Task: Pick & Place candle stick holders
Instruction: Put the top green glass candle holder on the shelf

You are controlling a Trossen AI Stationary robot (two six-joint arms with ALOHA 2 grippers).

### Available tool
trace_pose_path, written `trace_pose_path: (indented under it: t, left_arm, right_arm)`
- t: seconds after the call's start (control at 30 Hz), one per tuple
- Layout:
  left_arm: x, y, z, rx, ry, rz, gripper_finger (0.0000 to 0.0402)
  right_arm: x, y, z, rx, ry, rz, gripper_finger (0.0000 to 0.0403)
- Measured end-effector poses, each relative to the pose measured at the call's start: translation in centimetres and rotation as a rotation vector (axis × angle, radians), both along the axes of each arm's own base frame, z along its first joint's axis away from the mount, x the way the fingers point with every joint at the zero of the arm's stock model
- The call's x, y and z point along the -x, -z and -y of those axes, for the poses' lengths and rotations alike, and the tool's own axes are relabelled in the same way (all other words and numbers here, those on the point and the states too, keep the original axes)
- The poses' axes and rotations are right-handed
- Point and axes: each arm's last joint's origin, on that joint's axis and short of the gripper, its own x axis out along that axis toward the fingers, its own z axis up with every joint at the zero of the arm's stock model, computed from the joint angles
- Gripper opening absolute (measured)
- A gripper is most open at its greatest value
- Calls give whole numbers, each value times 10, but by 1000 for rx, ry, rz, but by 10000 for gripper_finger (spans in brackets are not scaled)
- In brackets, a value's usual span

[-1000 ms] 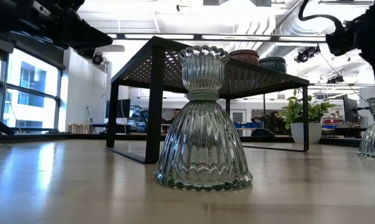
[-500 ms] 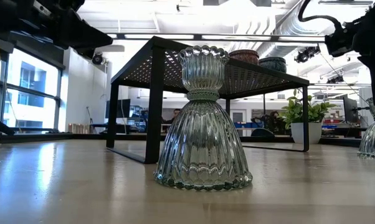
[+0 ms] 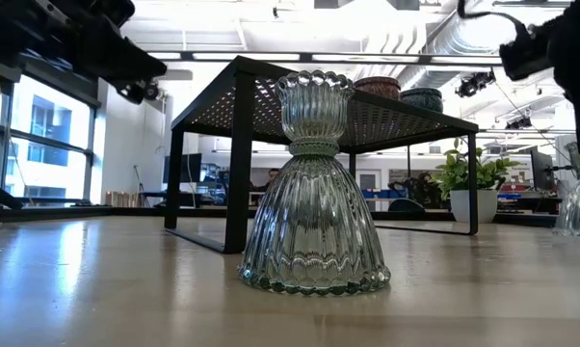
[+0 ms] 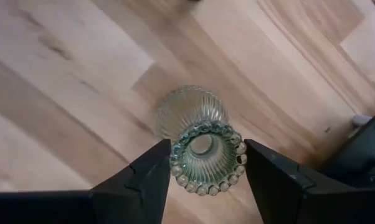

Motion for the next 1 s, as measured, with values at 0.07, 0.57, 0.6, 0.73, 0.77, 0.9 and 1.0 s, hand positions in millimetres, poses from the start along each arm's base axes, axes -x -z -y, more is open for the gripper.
trace_pose_path:
  t: [0.07,0.57,0.6,0.73,0.77,0.9,1.0]
  left_arm:
    - [-4,0,2,9,40,11,12]
    - [-30,-19,34,48,207,85,12]
    - [-33,-21,39,39,209,84,12]
    - [-46,-26,61,34,170,58,12]
    - [-50,-28,66,48,154,51,12]
    - [-68,-34,84,69,170,54,12]
    - [-82,-40,97,100,225,106,25]
  right_arm:
    - [-3,-6,-1,-10,-12,18,184]
    - [-34,-65,-32,-55,-161,200,184]
    - [-38,-68,-37,-51,-181,205,184]
    - [-59,-79,-55,-49,-258,217,183]
    - [-64,-82,-61,-49,-281,223,183]
    - [-87,-95,-80,-31,-371,258,183]
    - [-104,-104,-93,-19,-442,286,183]
